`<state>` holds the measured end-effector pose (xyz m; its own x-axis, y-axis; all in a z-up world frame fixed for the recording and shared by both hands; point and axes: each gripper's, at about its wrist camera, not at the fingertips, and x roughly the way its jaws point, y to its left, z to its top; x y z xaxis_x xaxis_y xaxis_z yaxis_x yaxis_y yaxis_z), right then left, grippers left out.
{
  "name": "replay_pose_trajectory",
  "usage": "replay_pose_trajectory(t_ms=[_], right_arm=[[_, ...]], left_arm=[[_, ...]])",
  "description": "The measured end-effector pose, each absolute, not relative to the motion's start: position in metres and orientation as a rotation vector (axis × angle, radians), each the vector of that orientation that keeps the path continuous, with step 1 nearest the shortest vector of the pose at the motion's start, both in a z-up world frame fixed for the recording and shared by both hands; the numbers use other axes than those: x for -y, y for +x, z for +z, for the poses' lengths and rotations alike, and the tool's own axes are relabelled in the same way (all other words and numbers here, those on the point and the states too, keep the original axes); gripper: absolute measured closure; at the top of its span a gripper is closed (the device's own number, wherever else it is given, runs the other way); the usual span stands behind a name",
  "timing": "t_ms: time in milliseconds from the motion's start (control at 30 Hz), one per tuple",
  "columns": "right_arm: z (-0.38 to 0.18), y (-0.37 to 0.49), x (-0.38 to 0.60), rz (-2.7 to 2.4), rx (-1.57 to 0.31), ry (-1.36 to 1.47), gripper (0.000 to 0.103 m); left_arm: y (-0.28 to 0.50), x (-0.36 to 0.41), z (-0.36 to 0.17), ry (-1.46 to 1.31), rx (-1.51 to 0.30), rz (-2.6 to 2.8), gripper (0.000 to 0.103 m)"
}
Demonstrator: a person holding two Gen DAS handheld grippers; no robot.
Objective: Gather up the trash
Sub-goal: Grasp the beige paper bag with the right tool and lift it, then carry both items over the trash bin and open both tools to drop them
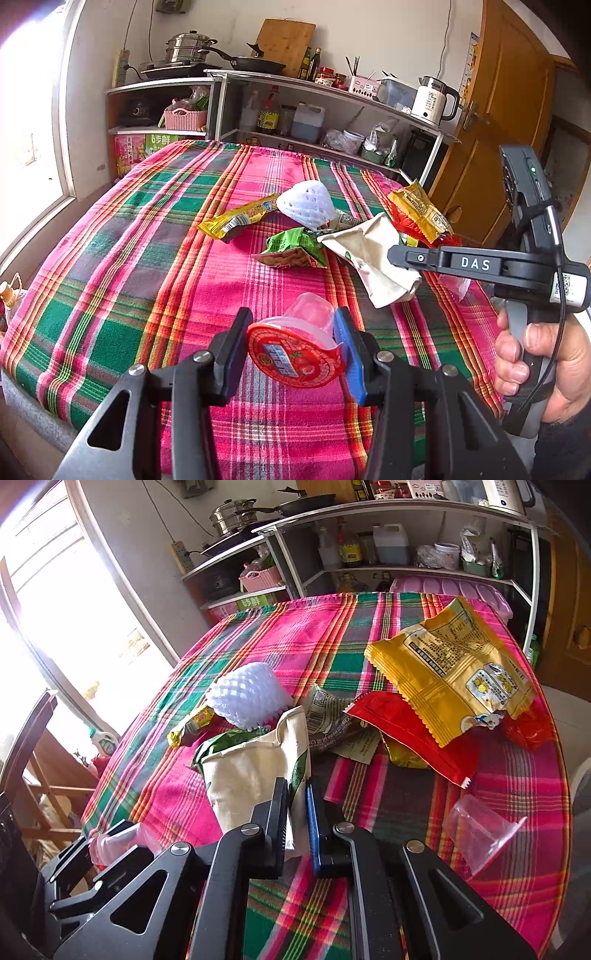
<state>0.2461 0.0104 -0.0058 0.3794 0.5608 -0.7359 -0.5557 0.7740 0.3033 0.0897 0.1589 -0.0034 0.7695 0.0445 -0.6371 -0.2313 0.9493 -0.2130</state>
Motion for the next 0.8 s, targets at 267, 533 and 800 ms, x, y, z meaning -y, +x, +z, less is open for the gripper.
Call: replay_pose_trajectory(t_ms=[267,533,800], right_arm=[[0.017,0.221,0.033,0.678,-0.867,0.052,0.093],[0.043,0.201,0.101,0.598,-0.78,0.126,0.093],[0.054,0.192,0.183,0.482,-0.721,0.215,0.093]], left_arm=[[0.085,-0.138,0.01,-0.242,-0.662,0.153,0.056],[0.096,-0.096,0.031,-0.184,-0.634,0.093,0.056],[0.122,-0.032,0.05,-0.122,-0.603,-0.02,0.056]])
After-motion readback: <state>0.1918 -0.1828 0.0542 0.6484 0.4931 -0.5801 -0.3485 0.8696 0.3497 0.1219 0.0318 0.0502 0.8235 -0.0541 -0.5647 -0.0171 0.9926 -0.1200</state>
